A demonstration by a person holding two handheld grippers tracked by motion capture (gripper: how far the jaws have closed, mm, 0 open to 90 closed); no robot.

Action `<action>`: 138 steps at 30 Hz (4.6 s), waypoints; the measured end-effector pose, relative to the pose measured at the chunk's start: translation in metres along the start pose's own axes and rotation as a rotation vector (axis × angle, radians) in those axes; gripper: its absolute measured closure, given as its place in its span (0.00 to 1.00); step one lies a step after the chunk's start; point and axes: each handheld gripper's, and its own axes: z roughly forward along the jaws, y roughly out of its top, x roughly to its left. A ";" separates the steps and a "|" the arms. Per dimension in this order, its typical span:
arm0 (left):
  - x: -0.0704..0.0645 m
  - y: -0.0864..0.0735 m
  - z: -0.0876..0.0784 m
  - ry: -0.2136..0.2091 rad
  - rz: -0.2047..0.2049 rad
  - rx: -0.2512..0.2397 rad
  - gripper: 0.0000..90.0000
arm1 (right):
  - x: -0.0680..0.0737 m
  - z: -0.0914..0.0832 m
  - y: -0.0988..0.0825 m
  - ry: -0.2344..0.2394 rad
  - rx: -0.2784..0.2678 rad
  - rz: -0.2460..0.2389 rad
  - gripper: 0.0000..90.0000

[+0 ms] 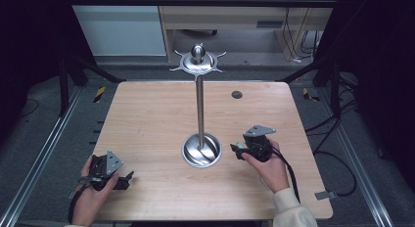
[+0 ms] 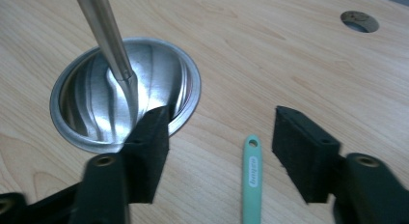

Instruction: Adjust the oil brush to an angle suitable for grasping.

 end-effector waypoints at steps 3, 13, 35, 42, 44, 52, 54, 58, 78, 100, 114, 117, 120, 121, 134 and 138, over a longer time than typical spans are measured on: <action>0.000 0.000 0.000 -0.001 0.000 0.000 0.04 | 0.003 0.006 -0.002 0.009 0.023 -0.024 0.61; -0.001 0.000 0.001 -0.004 -0.001 0.002 0.04 | 0.005 0.029 -0.011 -0.020 0.136 -0.074 0.92; -0.001 0.000 0.001 -0.005 -0.001 0.002 0.04 | -0.002 0.043 -0.020 -0.094 0.239 -0.097 1.00; -0.001 0.000 0.001 -0.005 0.002 0.004 0.04 | -0.004 0.043 -0.020 -0.155 0.265 -0.118 1.00; -0.001 0.000 0.001 -0.005 0.002 0.004 0.04 | -0.005 0.043 -0.020 -0.165 0.269 -0.123 1.00; -0.001 0.000 0.001 -0.005 0.004 0.002 0.04 | -0.013 0.038 -0.020 -0.194 0.274 -0.057 1.00; -0.001 0.000 0.001 -0.004 0.002 0.001 0.04 | -0.014 0.034 -0.017 -0.183 0.252 -0.041 0.99; -0.001 0.000 0.001 -0.004 0.001 0.002 0.04 | -0.015 0.022 -0.014 -0.180 0.225 -0.022 0.98; 0.000 0.000 0.000 -0.002 0.000 -0.001 0.04 | -0.029 -0.019 -0.013 -0.130 0.266 0.092 0.89; -0.001 0.001 0.001 -0.010 0.006 0.007 0.04 | -0.036 -0.020 -0.015 -0.083 0.375 0.160 0.61; -0.002 0.000 0.002 -0.013 0.005 0.007 0.04 | -0.031 -0.009 -0.022 -0.062 0.490 0.181 0.76; -0.002 0.000 0.002 -0.014 0.005 0.008 0.04 | -0.031 -0.008 -0.024 -0.057 0.505 0.189 0.77; -0.002 0.000 0.002 -0.013 0.005 0.007 0.04 | -0.031 -0.006 -0.026 -0.063 0.523 0.180 0.77; -0.002 0.000 0.002 -0.013 0.004 0.007 0.04 | -0.031 -0.006 -0.026 -0.063 0.523 0.180 0.77; -0.002 0.000 0.002 -0.013 0.007 0.009 0.04 | -0.030 -0.002 -0.028 -0.061 0.555 0.193 0.84; -0.002 0.000 0.002 -0.013 0.007 0.008 0.04 | -0.032 0.000 -0.030 -0.060 0.559 0.196 0.85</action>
